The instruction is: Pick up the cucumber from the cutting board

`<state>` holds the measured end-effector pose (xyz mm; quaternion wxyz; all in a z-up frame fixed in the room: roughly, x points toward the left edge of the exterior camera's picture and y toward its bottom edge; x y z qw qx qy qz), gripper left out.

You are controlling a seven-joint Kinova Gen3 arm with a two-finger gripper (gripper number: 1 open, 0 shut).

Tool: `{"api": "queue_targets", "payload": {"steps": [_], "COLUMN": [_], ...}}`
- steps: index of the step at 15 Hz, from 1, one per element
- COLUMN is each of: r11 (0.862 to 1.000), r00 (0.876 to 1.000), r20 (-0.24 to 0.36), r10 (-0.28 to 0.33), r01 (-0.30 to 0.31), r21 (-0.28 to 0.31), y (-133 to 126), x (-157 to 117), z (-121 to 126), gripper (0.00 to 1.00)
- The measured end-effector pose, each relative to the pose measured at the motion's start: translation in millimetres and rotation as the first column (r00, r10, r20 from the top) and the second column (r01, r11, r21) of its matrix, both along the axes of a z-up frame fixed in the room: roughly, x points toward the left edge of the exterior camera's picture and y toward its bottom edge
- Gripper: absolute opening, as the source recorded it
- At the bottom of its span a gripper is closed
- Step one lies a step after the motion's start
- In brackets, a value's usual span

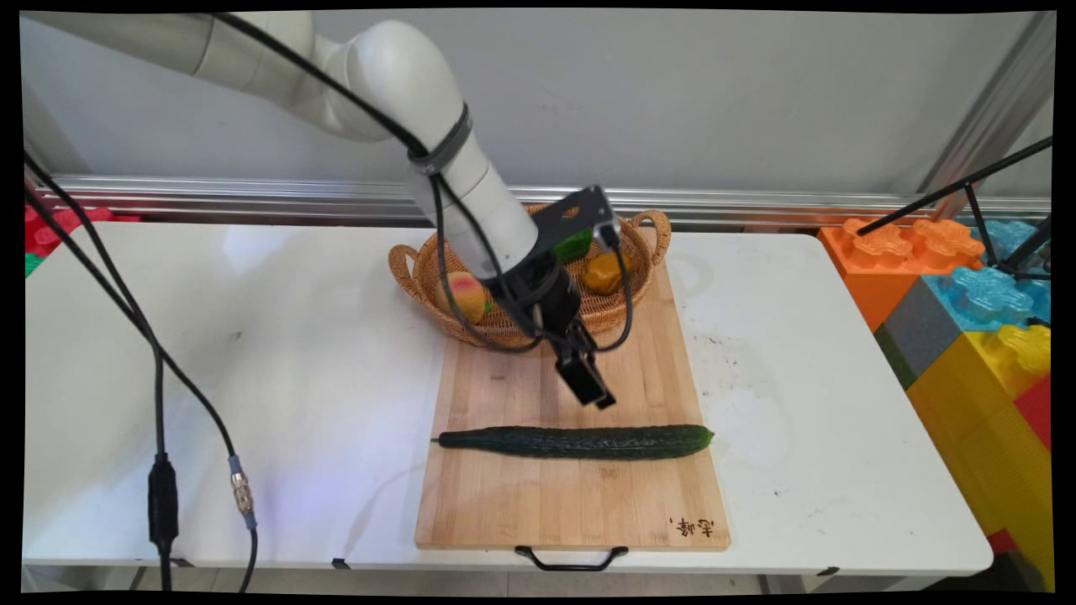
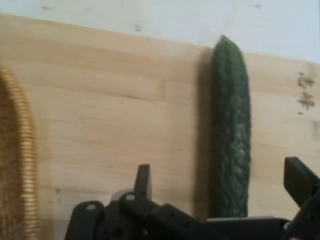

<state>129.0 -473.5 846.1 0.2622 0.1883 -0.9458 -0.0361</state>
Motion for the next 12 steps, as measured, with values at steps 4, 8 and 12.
{"api": "queue_targets", "payload": {"steps": [4, 8, 12], "r11": [0.998, 0.995, 0.992], "r00": [0.998, 0.995, 0.993], "r20": [-0.003, 0.018, 0.027], "r10": [-0.067, -0.099, -0.118], "r01": [0.067, 0.099, 0.117], "r21": [0.013, 0.03, 0.039], "y": [9, 13, 15], "x": [0, 0, -2], "z": [-28, -57, -77], "gripper": [1.0, 1.0, 1.0]}}
